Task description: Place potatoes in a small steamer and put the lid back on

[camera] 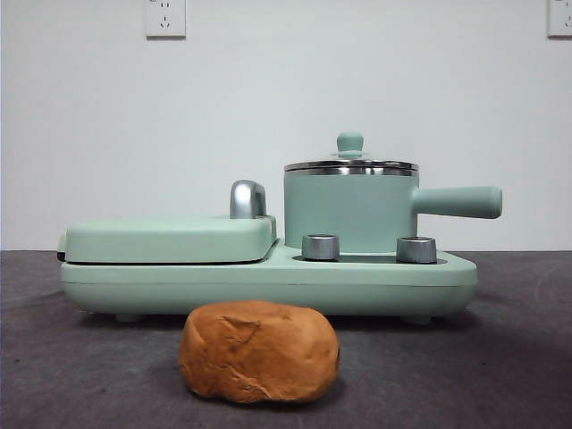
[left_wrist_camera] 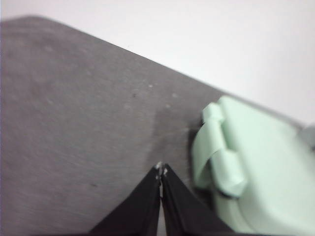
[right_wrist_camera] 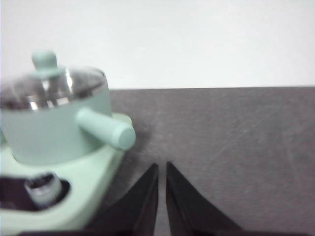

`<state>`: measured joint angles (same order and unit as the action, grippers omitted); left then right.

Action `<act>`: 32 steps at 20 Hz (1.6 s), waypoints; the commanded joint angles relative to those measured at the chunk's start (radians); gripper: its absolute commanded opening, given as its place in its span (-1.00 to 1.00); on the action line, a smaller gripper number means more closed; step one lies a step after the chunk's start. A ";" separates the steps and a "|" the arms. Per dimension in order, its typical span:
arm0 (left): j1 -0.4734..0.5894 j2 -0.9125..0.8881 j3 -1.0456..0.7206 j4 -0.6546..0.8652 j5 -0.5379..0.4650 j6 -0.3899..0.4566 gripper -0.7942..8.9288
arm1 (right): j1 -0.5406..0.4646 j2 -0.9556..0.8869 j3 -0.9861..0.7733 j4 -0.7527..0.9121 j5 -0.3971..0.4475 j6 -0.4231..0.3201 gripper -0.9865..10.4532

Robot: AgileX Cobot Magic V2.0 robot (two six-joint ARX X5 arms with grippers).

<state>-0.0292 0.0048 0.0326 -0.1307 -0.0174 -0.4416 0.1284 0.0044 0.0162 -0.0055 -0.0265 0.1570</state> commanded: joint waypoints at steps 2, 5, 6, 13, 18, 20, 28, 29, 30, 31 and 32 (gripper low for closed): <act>0.000 0.000 -0.010 0.083 0.080 -0.222 -0.82 | 0.002 -0.001 -0.003 0.068 -0.021 0.285 -0.78; 0.000 0.000 -0.010 0.200 0.120 -0.222 -0.82 | 0.002 -0.001 -0.003 0.169 -0.067 0.288 -0.78; 0.000 0.000 -0.010 0.240 0.123 -0.225 -0.82 | 0.002 -0.001 -0.003 0.208 -0.074 0.288 -0.78; 0.000 0.000 0.044 0.460 0.124 -0.296 -0.82 | 0.002 0.000 0.074 0.333 -0.068 0.360 -0.81; 0.000 0.029 0.229 0.236 0.134 -0.338 -0.82 | 0.002 0.041 0.262 0.114 -0.082 0.387 -0.81; 0.000 0.069 0.325 0.119 0.162 -0.323 -0.82 | 0.002 0.086 0.357 0.009 -0.102 0.380 -0.81; 0.000 0.301 0.596 -0.097 0.403 -0.127 -0.82 | 0.002 0.332 0.626 -0.259 -0.432 0.212 -0.81; 0.000 0.335 0.620 -0.122 0.441 -0.092 -0.82 | 0.002 0.365 0.649 -0.296 -0.465 0.173 -0.81; -0.001 0.365 0.639 -0.144 0.475 -0.062 -0.82 | 0.002 0.393 0.667 -0.328 -0.488 0.135 -0.81; -0.004 0.398 0.657 -0.166 0.507 -0.033 -0.82 | 0.003 0.422 0.684 -0.363 -0.507 0.092 -0.81; -0.008 0.430 0.676 -0.188 0.537 -0.003 -0.82 | 0.006 0.449 0.698 -0.398 -0.517 0.042 -0.81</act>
<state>-0.0326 0.4076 0.6880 -0.3084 0.4873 -0.5385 0.1310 0.4339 0.6991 -0.3828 -0.5316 0.3195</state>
